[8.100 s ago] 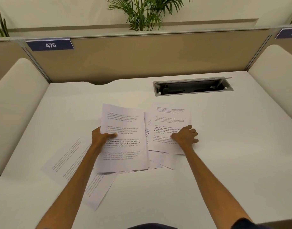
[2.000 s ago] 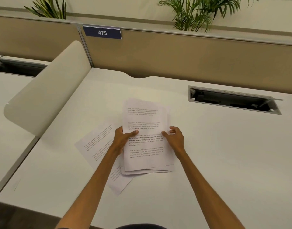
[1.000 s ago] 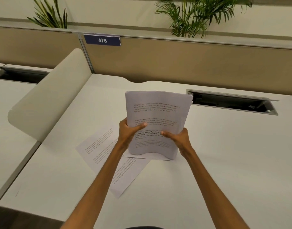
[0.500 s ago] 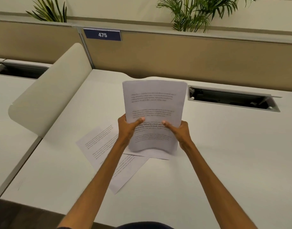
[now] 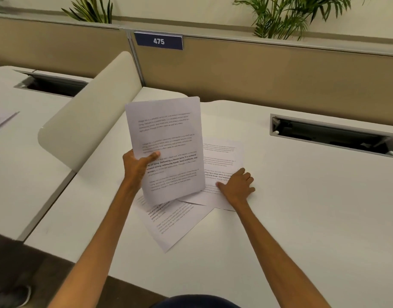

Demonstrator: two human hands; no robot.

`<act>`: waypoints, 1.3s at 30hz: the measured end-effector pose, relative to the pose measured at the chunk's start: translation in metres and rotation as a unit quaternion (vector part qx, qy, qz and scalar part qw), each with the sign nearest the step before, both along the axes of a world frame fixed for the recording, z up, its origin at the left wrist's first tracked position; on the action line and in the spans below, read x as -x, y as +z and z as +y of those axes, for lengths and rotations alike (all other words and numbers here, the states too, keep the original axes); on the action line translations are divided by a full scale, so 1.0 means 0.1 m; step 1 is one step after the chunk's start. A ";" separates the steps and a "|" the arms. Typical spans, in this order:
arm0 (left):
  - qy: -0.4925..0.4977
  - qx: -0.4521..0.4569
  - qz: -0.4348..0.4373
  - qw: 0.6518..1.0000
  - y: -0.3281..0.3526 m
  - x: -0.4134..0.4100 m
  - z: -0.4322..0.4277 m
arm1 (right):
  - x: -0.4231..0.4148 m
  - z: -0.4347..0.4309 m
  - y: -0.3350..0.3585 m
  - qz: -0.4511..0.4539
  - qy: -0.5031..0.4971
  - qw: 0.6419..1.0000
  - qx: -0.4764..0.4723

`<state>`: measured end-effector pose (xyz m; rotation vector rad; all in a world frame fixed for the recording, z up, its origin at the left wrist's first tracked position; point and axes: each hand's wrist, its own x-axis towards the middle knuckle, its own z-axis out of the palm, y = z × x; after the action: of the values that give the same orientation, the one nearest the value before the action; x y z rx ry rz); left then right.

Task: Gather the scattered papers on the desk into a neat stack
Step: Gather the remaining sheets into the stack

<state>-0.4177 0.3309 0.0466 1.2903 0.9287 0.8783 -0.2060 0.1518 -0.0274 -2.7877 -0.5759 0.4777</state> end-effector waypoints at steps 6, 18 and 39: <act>0.019 0.036 -0.027 0.999 -0.06 0.18 0.01 | -0.02 0.11 0.05 0.070 0.006 0.991 -0.111; 0.007 0.063 -0.067 0.996 0.07 0.45 0.26 | 0.53 0.17 0.07 0.079 0.214 0.970 -0.081; 0.015 0.096 -0.039 0.995 -0.07 0.31 0.13 | 1.07 0.15 -0.04 -0.046 0.174 0.983 -0.016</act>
<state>-0.4489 0.3437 0.0391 1.0733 0.9497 0.8354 -0.3131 0.1672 -0.0312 -2.6946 -1.0922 0.4038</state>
